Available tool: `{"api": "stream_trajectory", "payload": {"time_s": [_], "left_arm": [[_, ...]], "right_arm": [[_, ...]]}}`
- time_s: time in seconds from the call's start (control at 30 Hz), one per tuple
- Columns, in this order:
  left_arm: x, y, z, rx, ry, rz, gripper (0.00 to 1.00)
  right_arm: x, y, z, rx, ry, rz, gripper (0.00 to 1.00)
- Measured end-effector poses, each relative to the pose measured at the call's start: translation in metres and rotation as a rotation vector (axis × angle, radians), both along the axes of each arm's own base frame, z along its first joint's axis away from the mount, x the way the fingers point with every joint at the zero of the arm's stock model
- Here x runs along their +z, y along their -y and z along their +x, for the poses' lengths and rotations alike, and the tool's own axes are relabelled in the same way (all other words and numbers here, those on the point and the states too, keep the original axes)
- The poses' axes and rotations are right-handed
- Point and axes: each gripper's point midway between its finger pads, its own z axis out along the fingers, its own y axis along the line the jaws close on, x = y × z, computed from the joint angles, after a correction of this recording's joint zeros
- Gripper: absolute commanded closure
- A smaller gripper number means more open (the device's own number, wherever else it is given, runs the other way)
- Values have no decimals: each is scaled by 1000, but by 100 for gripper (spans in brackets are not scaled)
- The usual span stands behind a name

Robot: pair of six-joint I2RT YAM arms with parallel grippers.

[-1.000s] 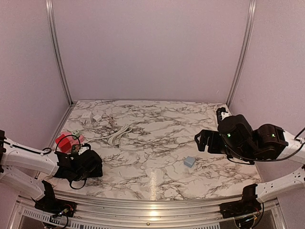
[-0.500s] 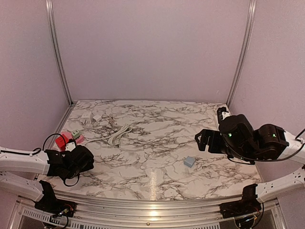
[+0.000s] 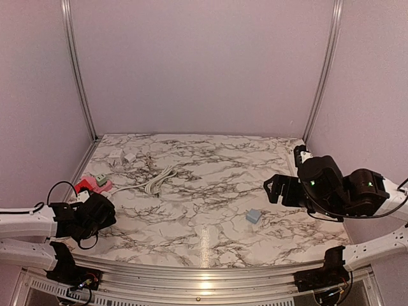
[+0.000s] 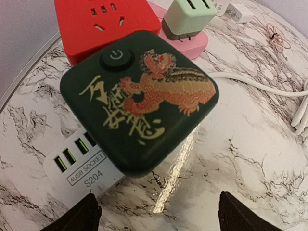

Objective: Insert the plug
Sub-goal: Move the socket to the center of the board.

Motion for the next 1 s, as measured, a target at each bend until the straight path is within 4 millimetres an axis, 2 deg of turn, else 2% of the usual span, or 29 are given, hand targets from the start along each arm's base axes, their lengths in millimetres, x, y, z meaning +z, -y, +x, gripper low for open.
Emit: {"api": "stream_trajectory", "payload": {"time_s": [0.17,0.23,0.33,0.53,0.7,0.87,1.0], "left_arm": [[5,9,0,-45,24,-64,7],[4,16,1,-81,20,-88,2],[2,29,1,-147,4,-120,1],[-4,59,-2,-289,-30,-122,1],[-2,92,-7,-429,-39,-115,1],[-4,110,-10,-502,-39,-122,1],[-4,117,-11,-530,-33,-140,1]], "right_arm": [[-1,7,3,-32,-5,-4,1],[-3,17,10,-74,-10,-8,2],[-14,42,26,-166,-35,-39,2],[-48,107,52,-361,-125,-127,2],[-67,154,73,-470,-203,-169,1],[-91,170,93,-469,-276,-227,1],[-120,181,107,-464,-360,-276,2]]}}
